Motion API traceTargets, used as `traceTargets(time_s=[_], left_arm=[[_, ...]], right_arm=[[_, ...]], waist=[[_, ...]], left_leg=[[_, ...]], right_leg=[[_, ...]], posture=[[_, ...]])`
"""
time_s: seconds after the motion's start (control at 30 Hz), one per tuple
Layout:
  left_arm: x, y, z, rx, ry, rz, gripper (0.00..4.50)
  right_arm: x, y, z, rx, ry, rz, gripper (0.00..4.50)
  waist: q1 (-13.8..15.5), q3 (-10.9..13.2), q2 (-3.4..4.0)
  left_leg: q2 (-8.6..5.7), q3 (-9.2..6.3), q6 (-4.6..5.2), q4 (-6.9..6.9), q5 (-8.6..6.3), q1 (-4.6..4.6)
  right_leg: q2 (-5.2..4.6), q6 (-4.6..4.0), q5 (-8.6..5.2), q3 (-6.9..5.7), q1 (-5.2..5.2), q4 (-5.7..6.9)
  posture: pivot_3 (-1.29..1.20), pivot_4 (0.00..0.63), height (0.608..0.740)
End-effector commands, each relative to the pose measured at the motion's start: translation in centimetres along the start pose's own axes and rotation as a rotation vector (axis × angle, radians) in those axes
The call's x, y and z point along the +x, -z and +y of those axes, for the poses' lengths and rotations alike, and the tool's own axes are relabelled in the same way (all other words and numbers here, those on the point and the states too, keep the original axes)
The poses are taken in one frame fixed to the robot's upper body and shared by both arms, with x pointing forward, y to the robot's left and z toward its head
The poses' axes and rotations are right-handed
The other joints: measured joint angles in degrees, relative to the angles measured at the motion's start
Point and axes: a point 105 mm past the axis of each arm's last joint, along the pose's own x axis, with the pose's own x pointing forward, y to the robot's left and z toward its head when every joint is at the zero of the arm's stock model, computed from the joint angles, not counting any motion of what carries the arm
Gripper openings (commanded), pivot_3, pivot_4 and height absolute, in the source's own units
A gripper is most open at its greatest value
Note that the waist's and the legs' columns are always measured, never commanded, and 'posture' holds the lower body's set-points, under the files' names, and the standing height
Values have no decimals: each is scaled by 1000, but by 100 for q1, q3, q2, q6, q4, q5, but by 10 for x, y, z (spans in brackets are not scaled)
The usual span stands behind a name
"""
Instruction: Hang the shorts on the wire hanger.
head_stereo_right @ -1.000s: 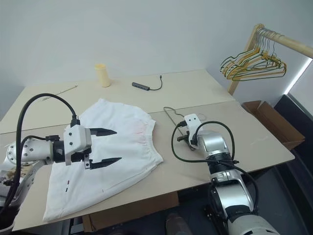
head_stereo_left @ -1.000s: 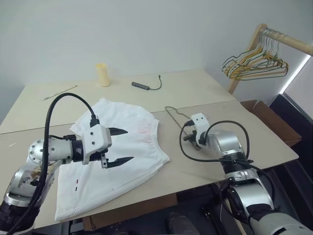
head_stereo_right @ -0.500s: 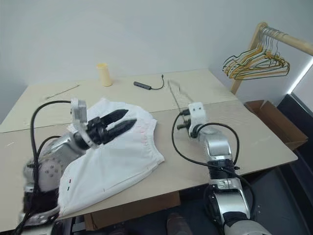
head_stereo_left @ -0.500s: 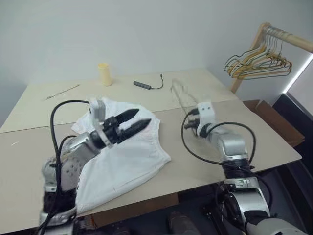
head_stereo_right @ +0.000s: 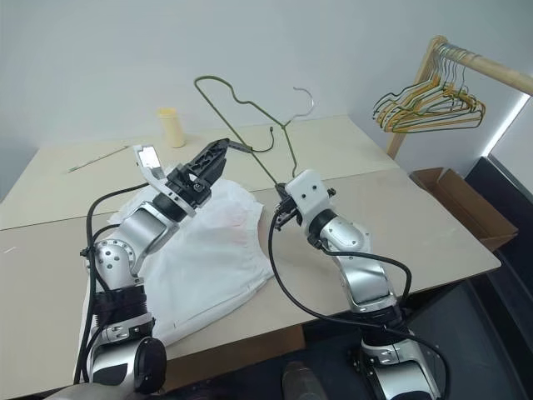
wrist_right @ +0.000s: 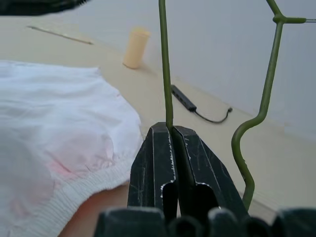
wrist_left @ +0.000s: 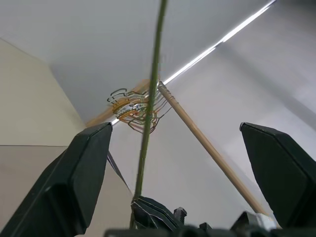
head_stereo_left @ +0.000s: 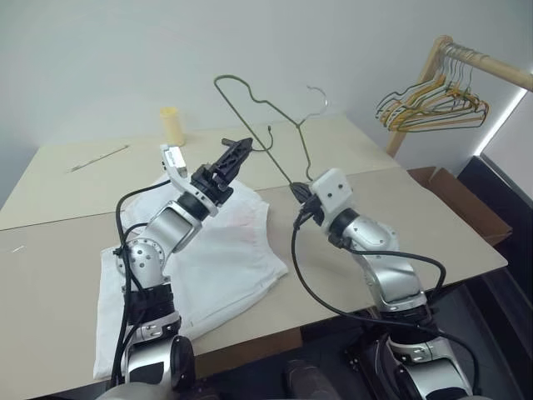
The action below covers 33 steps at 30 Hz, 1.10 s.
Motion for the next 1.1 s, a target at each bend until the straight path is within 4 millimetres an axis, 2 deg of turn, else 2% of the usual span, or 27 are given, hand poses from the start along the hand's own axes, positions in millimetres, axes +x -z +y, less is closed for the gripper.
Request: traceTargets(time_s=[0.03, 0.13, 0.23, 0.47, 0.63, 0.77, 0.87, 0.97, 1.1], left_arm=[[5, -12, -19, 27, 59, -45, 4500], [7, -17, -18, 38, 37, -69, 4500], [7, -24, -20, 18, 54, -105, 3950], [7, -26, -19, 50, 47, -99, 1673], [7, -20, -16, 98, 29, -87, 37], [7, -12, -19, 173, 43, -45, 37], [6, -6, -25, 231, 86, -2, 0], [6, -1, -24, 333, 85, 27, 0], [8, -10, -22, 411, 89, -4, 0]], right_arm=[[-4, -22, 7, -61, -39, -117, 37], [-6, -23, 13, -69, -77, -141, 37], [-6, -22, 15, -61, -86, -137, 0], [-5, -21, 19, -64, -103, -139, 0], [-6, -18, 21, -73, -114, -123, 0], [-6, -19, 23, -101, -133, -116, 0], [-6, -19, 23, -145, -133, -109, 774], [-7, -21, 22, -166, -135, -116, 1735], [-11, -25, 23, -182, -169, -131, 3243]], waist=[[-5, 0, 0], [-2, 0, 0], [6, 0, 0], [11, 0, 0], [42, 0, 0], [69, 1, 0], [92, 1, 0], [97, 1, 0], [89, 1, 0]], left_leg=[[-1, 0, 0, 0, 0, 0], [-3, 0, 0, 1, 1, 2], [-3, 0, 0, 1, 1, 12], [-3, 6, 0, 0, 0, 23], [-5, 11, 0, 0, 1, 23], [-6, 15, 0, 0, 1, 23], [-6, 16, 0, -1, 0, 23], [-6, 18, 0, -1, 0, 23], [-7, 19, -1, -1, 1, 24]], right_leg=[[0, 0, 0, 0, 1, -1], [-2, 0, 0, 0, 4, 0], [-1, 0, 0, -2, 17, -2], [-1, 2, -2, -8, 38, -12], [-1, 3, -2, -11, 43, -18], [-1, 3, -2, -13, 43, -19], [-1, 3, -3, -13, 44, -20], [-1, 3, -3, -13, 44, -20], [-1, 4, -4, -13, 44, -19]], posture=[[-154, 0, 740], [-154, 0, 740], [-150, 0, 740], [-149, 0, 740], [-154, 0, 740], [-157, 0, 740], [-157, 0, 740], [-173, 0, 740], [-177, 0, 740]])
